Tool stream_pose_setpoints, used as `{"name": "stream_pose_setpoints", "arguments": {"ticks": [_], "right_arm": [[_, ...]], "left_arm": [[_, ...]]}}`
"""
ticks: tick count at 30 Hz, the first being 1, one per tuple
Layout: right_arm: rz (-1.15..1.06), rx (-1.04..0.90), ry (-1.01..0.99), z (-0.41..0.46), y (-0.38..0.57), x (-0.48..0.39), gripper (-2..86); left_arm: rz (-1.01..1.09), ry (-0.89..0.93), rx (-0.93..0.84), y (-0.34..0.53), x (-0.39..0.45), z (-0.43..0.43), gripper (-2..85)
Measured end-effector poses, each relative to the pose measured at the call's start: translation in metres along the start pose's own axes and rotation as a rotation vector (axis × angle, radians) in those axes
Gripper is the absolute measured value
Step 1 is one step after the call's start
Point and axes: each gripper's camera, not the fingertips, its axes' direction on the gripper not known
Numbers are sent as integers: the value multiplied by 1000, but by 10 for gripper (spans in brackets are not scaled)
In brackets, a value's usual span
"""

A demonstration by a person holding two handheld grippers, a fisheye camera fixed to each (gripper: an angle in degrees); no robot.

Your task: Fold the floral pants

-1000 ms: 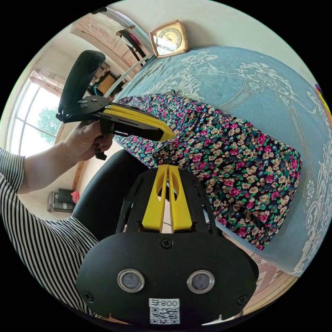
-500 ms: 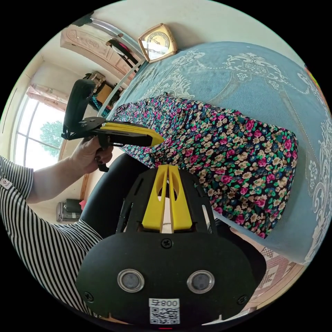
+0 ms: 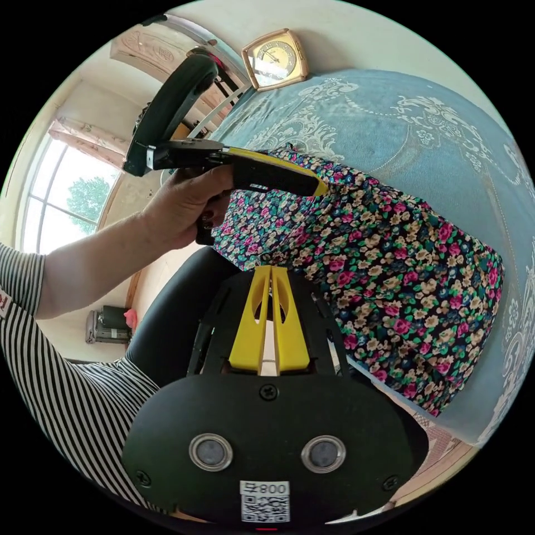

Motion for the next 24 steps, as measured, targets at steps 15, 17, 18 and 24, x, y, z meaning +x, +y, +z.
{"name": "stream_pose_setpoints", "arguments": {"ticks": [15, 17, 18, 24], "right_arm": [[374, 289, 6, -138, 70, 155, 30], [429, 298, -1, -148, 74, 179, 42], [453, 304, -9, -152, 74, 192, 50], [477, 238, -81, -146, 55, 233, 76]], "left_arm": [[320, 307, 75, 33, 171, -2, 95], [373, 214, 46, 31, 203, 11, 114], [382, 188, 35, 31, 209, 14, 114], [391, 45, 1, 38, 236, 24, 65]]}}
